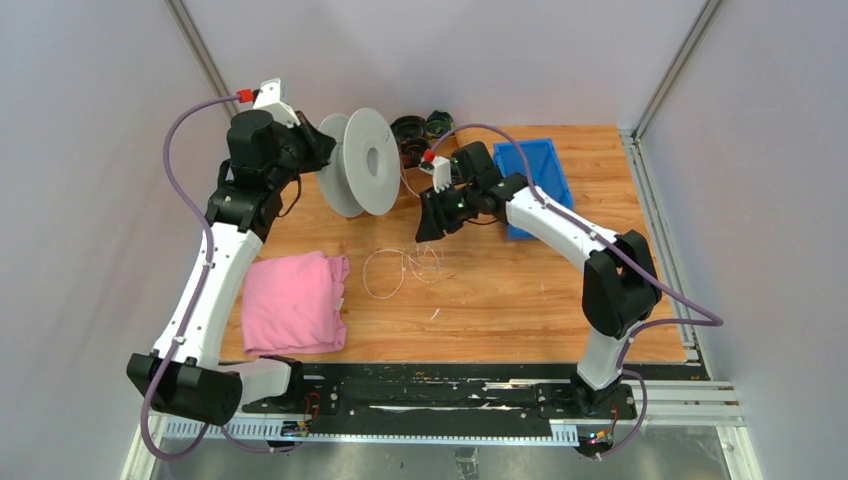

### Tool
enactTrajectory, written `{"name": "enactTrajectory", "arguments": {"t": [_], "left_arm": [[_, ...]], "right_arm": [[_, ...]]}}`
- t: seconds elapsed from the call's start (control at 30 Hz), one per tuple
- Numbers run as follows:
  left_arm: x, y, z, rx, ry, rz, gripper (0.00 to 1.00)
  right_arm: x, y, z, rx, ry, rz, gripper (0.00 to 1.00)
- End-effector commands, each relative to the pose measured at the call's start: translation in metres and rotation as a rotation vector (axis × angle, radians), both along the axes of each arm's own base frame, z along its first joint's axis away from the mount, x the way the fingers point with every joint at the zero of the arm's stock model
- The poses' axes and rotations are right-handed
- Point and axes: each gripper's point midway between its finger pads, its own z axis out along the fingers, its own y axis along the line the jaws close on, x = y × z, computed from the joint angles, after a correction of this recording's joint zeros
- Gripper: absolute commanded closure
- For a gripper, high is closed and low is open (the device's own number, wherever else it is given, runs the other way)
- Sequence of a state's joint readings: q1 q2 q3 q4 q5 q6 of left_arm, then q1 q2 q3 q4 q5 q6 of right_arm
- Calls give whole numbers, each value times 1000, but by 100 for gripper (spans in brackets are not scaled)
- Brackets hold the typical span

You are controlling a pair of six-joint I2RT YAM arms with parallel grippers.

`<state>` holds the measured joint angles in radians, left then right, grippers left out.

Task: Wrap the cables
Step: Wrap the cable around the cable reel.

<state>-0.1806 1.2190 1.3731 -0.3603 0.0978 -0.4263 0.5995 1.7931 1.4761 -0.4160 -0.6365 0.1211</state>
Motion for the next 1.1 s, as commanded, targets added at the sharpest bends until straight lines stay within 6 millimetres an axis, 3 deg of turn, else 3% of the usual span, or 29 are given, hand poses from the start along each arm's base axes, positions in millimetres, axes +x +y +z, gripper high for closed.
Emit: {"name": "enactTrajectory", "arguments": {"t": [0.0, 0.03, 0.1, 0.3, 0.7, 0.87, 1.07], "left_arm": [[6, 5, 32, -22, -110, 30, 100], [6, 6, 32, -19, -109, 36, 100], [8, 10, 32, -14, -110, 55, 100], [18, 20, 26, -11, -85, 129, 100], [35, 30, 7, -42, -26, 223, 100], [35, 27, 5, -45, -24, 208, 100], [35, 35, -4, 34, -44, 231, 100]], "right_arm": [[-11, 12, 23, 75, -69, 61, 73], [-12, 13, 22, 77, -68, 65, 86], [-16, 14, 18, 76, -69, 74, 98], [-43, 29, 8, 65, -84, 158, 99], [-128, 79, 5, 73, -47, 452, 99], [-138, 83, 4, 80, -17, 508, 99], [-146, 87, 37, 113, -23, 595, 99]]}}
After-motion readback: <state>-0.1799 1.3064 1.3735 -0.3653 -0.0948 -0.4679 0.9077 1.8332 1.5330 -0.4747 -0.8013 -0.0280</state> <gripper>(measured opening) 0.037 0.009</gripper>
